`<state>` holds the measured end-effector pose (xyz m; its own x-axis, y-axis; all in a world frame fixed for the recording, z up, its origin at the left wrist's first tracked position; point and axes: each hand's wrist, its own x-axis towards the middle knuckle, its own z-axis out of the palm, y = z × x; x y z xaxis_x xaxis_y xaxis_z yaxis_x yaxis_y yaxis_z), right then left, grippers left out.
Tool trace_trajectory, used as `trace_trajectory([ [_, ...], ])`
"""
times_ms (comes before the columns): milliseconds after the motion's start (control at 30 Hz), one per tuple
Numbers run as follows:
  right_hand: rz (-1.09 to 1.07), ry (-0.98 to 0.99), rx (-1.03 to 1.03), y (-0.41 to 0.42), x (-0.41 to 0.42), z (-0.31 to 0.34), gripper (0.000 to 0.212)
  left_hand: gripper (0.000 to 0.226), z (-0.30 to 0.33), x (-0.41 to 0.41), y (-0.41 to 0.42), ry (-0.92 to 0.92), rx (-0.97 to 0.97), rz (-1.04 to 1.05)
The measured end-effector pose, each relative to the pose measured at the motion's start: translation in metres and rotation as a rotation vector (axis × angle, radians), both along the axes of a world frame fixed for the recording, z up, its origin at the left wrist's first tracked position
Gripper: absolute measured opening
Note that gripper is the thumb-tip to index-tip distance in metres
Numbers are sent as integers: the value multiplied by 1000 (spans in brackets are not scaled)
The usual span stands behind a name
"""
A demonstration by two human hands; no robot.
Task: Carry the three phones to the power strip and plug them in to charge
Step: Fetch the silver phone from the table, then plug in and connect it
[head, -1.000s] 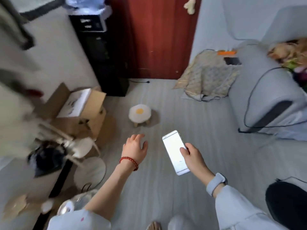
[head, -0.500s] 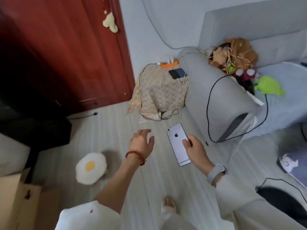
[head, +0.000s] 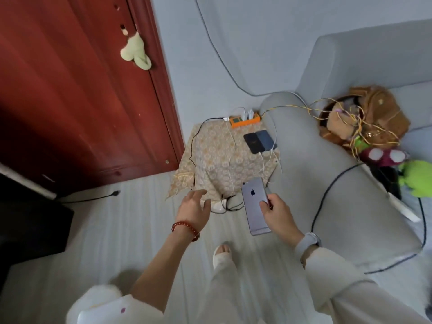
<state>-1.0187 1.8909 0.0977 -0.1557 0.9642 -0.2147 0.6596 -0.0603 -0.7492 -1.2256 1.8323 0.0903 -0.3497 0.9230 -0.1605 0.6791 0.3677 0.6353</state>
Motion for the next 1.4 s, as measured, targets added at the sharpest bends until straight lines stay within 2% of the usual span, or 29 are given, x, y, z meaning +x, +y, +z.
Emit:
trace_trajectory([
  [300,-53,-66,-174,215,-46,-21,6,36,-29,-47,219,-83,-146,-31],
  [467,-71,-95,-253,313,-49,-53,19,37,-70,-40,300,-174,-329,-38],
  [767,19,-154,-410,463,-69,-147,17,37,-171,-25,420,-243,-512,134],
  [900,77,-189,-435,493,-80,-188,17,38,-218,-10,455,-210,-582,133],
  [1033,132,-177,-478,506,-94,-219,10,41,-253,-3,473,-68,-645,122],
  [1200,168,-193,-524,510,-111,-253,11,22,-281,-12,478,20,-539,171],
  [1400,154,-205,-559,504,-133,-269,16,14,-283,-52,462,4,-376,429],
])
